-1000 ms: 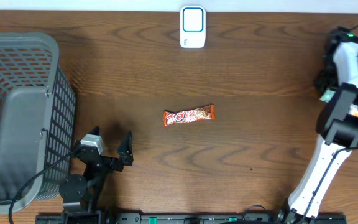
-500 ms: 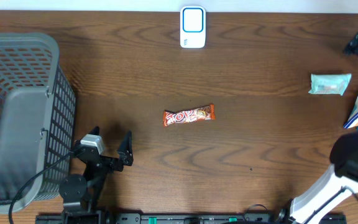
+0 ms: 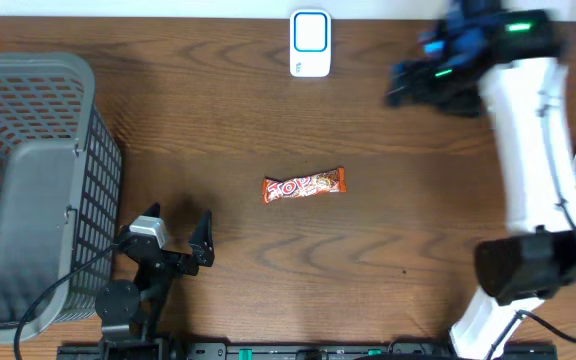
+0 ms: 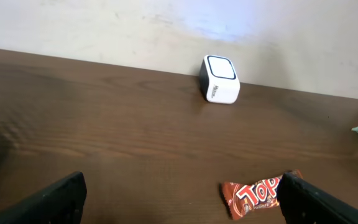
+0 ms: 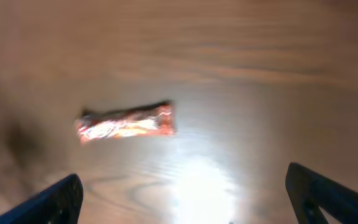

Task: Scan the item barcode
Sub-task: 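Move the right gripper to the red Topp chocolate bar and grasp it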

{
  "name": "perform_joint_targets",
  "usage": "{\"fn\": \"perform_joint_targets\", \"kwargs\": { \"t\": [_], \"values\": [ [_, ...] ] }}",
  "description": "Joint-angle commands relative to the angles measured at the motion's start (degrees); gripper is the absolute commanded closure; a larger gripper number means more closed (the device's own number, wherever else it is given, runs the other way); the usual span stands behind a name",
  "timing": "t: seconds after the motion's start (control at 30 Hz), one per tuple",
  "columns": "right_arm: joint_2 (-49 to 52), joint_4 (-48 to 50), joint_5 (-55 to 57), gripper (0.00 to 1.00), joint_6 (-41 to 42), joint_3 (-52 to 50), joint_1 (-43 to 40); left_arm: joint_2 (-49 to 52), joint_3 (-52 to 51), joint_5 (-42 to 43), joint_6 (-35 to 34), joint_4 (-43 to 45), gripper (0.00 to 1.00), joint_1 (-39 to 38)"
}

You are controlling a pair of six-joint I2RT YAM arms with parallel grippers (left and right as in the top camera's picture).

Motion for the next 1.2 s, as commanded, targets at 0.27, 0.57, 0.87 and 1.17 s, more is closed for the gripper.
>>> {"fn": "perform_joint_targets", "kwargs": {
  "t": [0.27, 0.57, 0.87, 1.17],
  "values": [
    [7.91, 14.53, 13.2, 0.05, 18.12, -16.35, 25.22, -0.35, -0.96, 0.09, -0.5, -1.66, 0.02, -0.28],
    [10.49, 21.86, 34.73, 0.06, 27.08, -16.37, 39.15, -0.35, -0.96, 0.09, -0.5, -1.66, 0.02, -0.28],
    [18.58, 23.91, 38.8, 0.11, 29.11, -16.35, 42.25, -0.35, -0.96, 0.09, -0.5, -1.66, 0.02, -0.28],
    [20.33, 25.94, 36.92, 0.15, 32.52, -16.37, 39.5, -0.35, -0.96, 0.09, -0.5, -1.66, 0.02, -0.28]
  ]
}}
